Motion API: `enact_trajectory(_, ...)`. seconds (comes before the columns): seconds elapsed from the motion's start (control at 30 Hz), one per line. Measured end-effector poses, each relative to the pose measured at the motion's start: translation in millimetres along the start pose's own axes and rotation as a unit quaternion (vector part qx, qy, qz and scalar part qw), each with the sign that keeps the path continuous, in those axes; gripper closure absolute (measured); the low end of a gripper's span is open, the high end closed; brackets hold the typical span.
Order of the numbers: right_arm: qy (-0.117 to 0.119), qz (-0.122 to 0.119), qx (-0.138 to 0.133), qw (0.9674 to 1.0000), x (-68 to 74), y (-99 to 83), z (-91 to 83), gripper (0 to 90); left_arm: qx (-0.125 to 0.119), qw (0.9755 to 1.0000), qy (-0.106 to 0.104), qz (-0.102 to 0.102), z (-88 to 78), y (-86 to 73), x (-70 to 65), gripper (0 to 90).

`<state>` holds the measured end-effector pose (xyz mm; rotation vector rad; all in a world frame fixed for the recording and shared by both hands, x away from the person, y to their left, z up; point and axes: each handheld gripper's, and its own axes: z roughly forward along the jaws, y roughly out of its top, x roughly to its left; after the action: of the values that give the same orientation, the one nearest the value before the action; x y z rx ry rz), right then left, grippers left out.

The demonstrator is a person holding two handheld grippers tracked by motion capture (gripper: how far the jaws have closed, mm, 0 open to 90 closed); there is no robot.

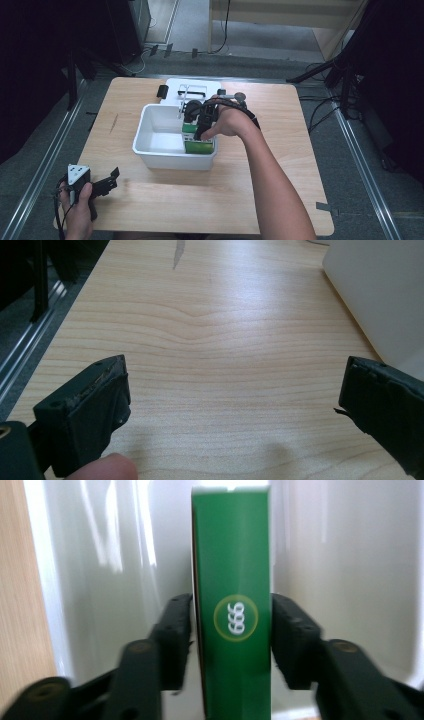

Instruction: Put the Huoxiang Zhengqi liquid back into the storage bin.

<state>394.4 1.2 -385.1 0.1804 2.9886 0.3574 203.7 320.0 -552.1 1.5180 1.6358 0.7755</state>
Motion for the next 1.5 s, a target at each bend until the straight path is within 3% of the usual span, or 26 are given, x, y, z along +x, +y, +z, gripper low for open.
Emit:
enact_trajectory(0.1,0.006,0.020,-0.011,0.9997,-2.2,-1.7,-7.1,41.1,0.000,1.0000,0.000,0.000,0.1,0.0,0.0,1.1)
enact_trajectory(0.13,0.017,0.048,-0.016,0.9986,-4.1,-4.5,-13.6,36.6,0.000,1.0000,0.000,0.000,0.1,0.0,0.0,1.1)
enact_trajectory(0.27,0.011,0.071,-0.015,0.9973,-2.4,-6.9,-21.6,26.8,0.000,1.0000,0.000,0.000,0.2,0.1,0.0,1.1)
enact_trajectory(0.33,-0.024,0.110,-0.011,0.9936,1.4,-9.4,-33.4,24.7,0.000,1.0000,0.001,0.001,0.2,0.0,-0.3,1.1)
enact_trajectory(0.47,-0.036,0.156,-0.016,0.9870,3.1,-13.7,-46.7,17.3,0.000,1.0000,0.001,0.001,0.2,0.0,-0.2,1.1)
enact_trajectory(0.67,-0.052,0.204,-0.055,0.9760,0.2,-32.3,-64.2,9.9,0.000,1.0000,0.002,0.001,0.1,0.0,-0.4,1.1)
enact_trajectory(0.7,-0.052,0.204,-0.055,0.9760,0.2,-32.3,-64.2,9.9,0.000,1.0000,0.002,0.001,0.1,0.0,-0.4,1.1)
enact_trajectory(0.73,-0.058,0.208,-0.061,0.9744,-0.3,-36.6,-66.5,6.5,0.000,1.0000,0.002,0.001,0.2,0.0,-0.4,1.1)
enact_trajectory(0.77,-0.062,0.219,-0.084,0.9701,-1.2,-47.3,-70.6,0.0,0.001,1.0000,0.002,0.002,0.2,0.0,-0.5,1.1)
enact_trajectory(0.8,-0.062,0.219,-0.084,0.9701,-1.2,-47.3,-70.6,0.0,0.001,1.0000,0.002,0.002,0.2,0.0,-0.5,1.1)
enact_trajectory(0.83,-0.065,0.234,-0.108,0.9640,-2.0,-56.9,-72.6,0.0,0.001,1.0000,0.003,0.003,0.2,0.0,-0.5,1.1)
enact_trajectory(0.87,-0.065,0.234,-0.108,0.9640,-2.0,-56.9,-72.6,0.0,0.001,1.0000,0.003,0.003,0.2,0.0,-0.5,1.1)
enact_trajectory(0.9,-0.080,0.246,-0.124,0.9579,-2.0,-66.6,-73.3,0.0,0.000,1.0000,0.003,0.003,0.2,0.0,-0.5,1.1)
enact_trajectory(0.97,-0.084,0.249,-0.129,0.9562,-2.1,-70.4,-73.4,0.0,0.000,1.0000,0.003,0.003,0.1,0.0,-0.5,1.1)
enact_trajectory(1.0,-0.104,0.258,-0.144,0.9496,-0.2,-81.0,-72.9,0.0,0.000,1.0000,0.003,0.003,0.1,0.0,-0.5,1.1)
enact_trajectory(1.03,-0.104,0.258,-0.144,0.9496,-0.2,-81.0,-72.9,0.0,-0.001,1.0000,0.003,0.003,0.2,-0.1,-0.6,1.1)
enact_trajectory(1.07,-0.116,0.262,-0.148,0.9465,1.2,-85.7,-72.8,0.0,-0.001,1.0000,0.003,0.003,0.2,-0.1,-0.5,1.1)
enact_trajectory(1.1,-0.134,0.267,-0.164,0.9402,2.2,-96.3,-72.1,0.0,0.000,1.0000,0.003,0.002,0.3,0.0,-0.5,1.1)
enact_trajectory(1.17,-0.136,0.270,-0.170,0.9379,2.7,-100.2,-71.9,0.0,0.000,1.0000,0.002,0.002,0.3,-0.1,-0.5,1.1)
enact_trajectory(1.27,-0.146,0.290,-0.187,0.9272,3.5,-117.2,-68.5,0.0,-0.001,1.0000,0.003,0.002,0.3,-0.1,-0.8,1.1)
enact_trajectory(1.3,-0.160,0.300,-0.196,0.9198,4.0,-127.3,-65.8,0.0,0.000,1.0000,0.003,0.003,0.0,-0.2,-0.6,1.1)
enact_trajectory(1.37,-0.167,0.309,-0.206,0.9130,5.1,-136.1,-63.8,0.0,0.000,1.0000,0.003,0.003,-0.1,-0.2,-0.6,1.1)
enact_trajectory(1.4,-0.167,0.309,-0.206,0.9130,5.1,-136.1,-63.8,0.0,0.000,1.0000,0.003,0.003,-0.1,-0.2,-0.6,1.1)
enact_trajectory(1.43,-0.184,0.322,-0.216,0.9032,7.8,-146.4,-61.1,0.0,0.000,1.0000,0.004,0.003,-0.1,-0.2,-0.6,1.1)
enact_trajectory(1.47,-0.184,0.322,-0.216,0.9032,7.8,-146.4,-61.1,0.0,0.000,1.0000,0.004,0.003,-0.1,-0.2,-0.6,1.1)
enact_trajectory(1.5,-0.187,0.332,-0.223,0.8973,9.6,-156.2,-58.4,0.0,0.000,1.0000,0.004,0.003,0.0,-0.2,-0.6,1.1)
